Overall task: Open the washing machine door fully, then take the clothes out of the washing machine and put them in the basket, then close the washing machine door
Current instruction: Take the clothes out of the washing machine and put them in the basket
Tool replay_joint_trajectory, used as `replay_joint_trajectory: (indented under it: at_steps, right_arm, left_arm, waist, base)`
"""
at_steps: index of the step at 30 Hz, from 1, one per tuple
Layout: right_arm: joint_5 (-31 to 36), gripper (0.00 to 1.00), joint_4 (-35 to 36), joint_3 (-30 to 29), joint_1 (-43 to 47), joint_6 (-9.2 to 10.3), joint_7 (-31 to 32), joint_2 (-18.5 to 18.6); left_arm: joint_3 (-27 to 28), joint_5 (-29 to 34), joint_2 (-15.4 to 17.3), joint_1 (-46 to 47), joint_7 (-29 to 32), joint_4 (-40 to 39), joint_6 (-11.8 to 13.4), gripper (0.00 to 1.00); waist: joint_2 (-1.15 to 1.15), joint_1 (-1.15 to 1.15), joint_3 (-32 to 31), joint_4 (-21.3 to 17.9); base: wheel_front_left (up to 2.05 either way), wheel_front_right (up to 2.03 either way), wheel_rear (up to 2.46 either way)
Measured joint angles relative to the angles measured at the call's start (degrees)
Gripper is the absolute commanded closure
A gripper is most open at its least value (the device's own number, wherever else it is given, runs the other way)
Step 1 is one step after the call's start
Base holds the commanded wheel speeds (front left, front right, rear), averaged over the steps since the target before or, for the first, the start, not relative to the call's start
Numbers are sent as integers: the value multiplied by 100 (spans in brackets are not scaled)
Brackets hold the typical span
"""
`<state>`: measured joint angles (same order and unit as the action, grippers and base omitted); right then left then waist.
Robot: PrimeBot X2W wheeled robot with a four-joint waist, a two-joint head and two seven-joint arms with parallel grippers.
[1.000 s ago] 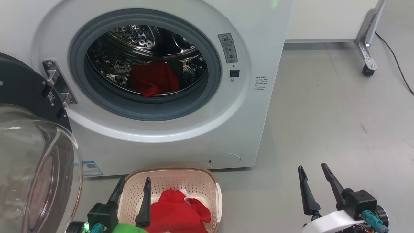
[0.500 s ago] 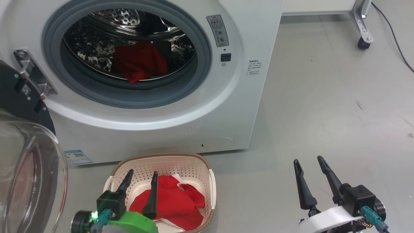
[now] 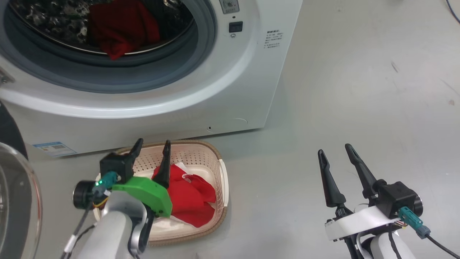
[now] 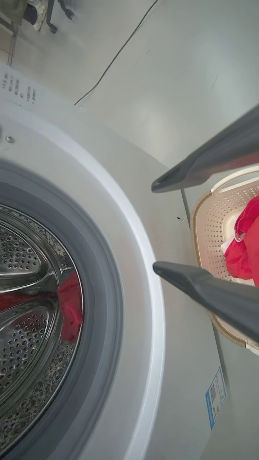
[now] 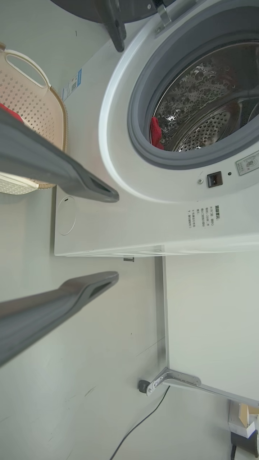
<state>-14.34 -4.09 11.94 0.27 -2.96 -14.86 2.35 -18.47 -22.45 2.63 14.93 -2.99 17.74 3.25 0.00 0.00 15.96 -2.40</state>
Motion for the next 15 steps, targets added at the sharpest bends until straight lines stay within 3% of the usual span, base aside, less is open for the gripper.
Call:
replay_joint_trajectory:
  at_steps: [9,15]
  right_arm:
    - [-193,0,114,238,-475,-51,0,8]
    - [-424,0,193,319,-808,-51,-1,15]
  left_arm:
    - [327,-185,22,1190,479,230,-56,0]
    - [469,-181,336,2197,903,227,-110,0]
  waist:
    - [0,0,700,-293]
    - [0,0,1177,-508]
  base:
    - [0,0,0]
    - [0,0,0]
